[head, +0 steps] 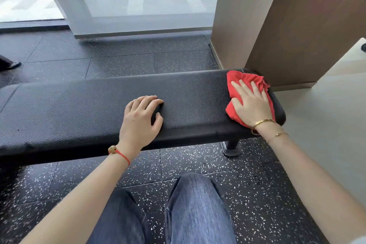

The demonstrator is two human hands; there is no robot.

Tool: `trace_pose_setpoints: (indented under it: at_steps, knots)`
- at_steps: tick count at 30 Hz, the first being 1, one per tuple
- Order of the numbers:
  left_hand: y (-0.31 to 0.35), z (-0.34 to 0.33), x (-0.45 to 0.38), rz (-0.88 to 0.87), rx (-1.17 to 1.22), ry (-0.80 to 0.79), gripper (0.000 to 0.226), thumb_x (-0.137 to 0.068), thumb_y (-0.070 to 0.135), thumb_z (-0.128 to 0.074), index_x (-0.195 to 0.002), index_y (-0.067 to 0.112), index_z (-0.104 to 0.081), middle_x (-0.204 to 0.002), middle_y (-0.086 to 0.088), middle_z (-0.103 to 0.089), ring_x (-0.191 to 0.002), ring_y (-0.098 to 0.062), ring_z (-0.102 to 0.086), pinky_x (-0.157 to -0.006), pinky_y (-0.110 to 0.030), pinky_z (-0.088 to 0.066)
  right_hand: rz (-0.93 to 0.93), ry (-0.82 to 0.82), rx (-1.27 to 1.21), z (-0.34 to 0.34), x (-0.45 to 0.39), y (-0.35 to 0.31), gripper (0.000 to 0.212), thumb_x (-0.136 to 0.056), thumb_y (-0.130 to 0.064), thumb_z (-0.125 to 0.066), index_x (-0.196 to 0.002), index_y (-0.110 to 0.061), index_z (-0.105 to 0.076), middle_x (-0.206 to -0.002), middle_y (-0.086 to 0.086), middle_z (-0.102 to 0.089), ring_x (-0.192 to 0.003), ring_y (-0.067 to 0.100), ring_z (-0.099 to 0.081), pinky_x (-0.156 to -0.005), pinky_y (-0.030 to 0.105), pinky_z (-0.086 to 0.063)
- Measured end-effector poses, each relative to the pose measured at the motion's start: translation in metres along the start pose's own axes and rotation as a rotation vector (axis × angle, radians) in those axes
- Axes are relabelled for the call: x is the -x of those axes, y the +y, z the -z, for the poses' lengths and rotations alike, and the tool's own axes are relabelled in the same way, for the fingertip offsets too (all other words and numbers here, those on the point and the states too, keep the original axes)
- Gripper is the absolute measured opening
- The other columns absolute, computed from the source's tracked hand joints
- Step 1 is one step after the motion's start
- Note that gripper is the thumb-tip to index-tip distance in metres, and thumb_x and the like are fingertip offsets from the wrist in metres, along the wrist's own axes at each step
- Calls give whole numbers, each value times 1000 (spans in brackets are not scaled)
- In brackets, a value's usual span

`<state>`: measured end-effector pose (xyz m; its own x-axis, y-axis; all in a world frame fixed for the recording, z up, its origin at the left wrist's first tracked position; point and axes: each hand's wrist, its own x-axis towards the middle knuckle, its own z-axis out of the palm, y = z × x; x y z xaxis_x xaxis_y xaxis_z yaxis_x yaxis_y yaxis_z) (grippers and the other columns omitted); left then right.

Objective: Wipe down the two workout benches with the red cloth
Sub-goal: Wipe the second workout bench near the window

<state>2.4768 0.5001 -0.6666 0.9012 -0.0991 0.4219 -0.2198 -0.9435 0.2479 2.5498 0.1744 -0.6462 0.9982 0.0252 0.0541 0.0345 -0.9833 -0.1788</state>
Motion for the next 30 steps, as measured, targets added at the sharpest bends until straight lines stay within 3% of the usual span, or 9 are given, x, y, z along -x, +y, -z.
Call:
trace_pose_setpoints:
  at_steps: [10, 16, 20, 24, 27, 30]
  knots:
    - [6, 2, 0, 13, -5, -33, 36, -89, 27, -50, -123, 21, -60, -131, 3, -58, -126, -22, -48, -111, -43, -33, -140, -85, -19, 7, -79, 4, 55, -97, -41, -27, -152, -39, -21, -163, -7, -12, -149, 32, -6, -120, 52, 0]
    - [6, 1, -1, 11, -10, -10, 36, -87, 28, -49, -121, 23, -60, -128, 6, -59, -124, -21, -49, -109, -41, -34, 182, -54, -25, -8, 0, -57, 60, -91, -45, -30, -151, -39, -24, -161, -8, -19, -149, 27, -12, -121, 51, -3]
    - [8, 2, -1, 18, 2, -29, 36, -88, 27, -49, -122, 22, -60, -129, 5, -59, -124, -21, -50, -109, -42, -34, 236, 103, -36, -22, 60, -86, 60, -89, -45, -31, -147, -31, -38, -155, -4, -36, -145, 28, -25, -121, 50, -11]
    - [7, 4, 1, 9, 11, -45, 37, -90, 27, -48, -124, 21, -60, -131, 4, -58, -126, -22, -49, -110, -43, -35, 229, 207, -22, -22, 66, -47, 57, -91, -41, -38, -146, -27, -41, -151, -1, -42, -144, 30, -30, -120, 49, -15]
    - [8, 4, 1, 14, 5, -43, 36, -90, 25, -48, -124, 19, -60, -132, 3, -58, -126, -22, -49, -110, -44, -35, 101, 313, -17, -20, 67, 4, 56, -91, -37, -41, -145, -23, -44, -148, 2, -46, -141, 33, -34, -119, 51, -16]
    - [11, 2, 1, 19, -2, -42, 37, -90, 24, -46, -124, 18, -60, -131, 1, -58, -126, -24, -49, -110, -45, -36, 11, 349, -42, -19, 64, 14, 56, -88, -34, -43, -142, -22, -47, -147, 2, -48, -140, 34, -35, -118, 52, -18]
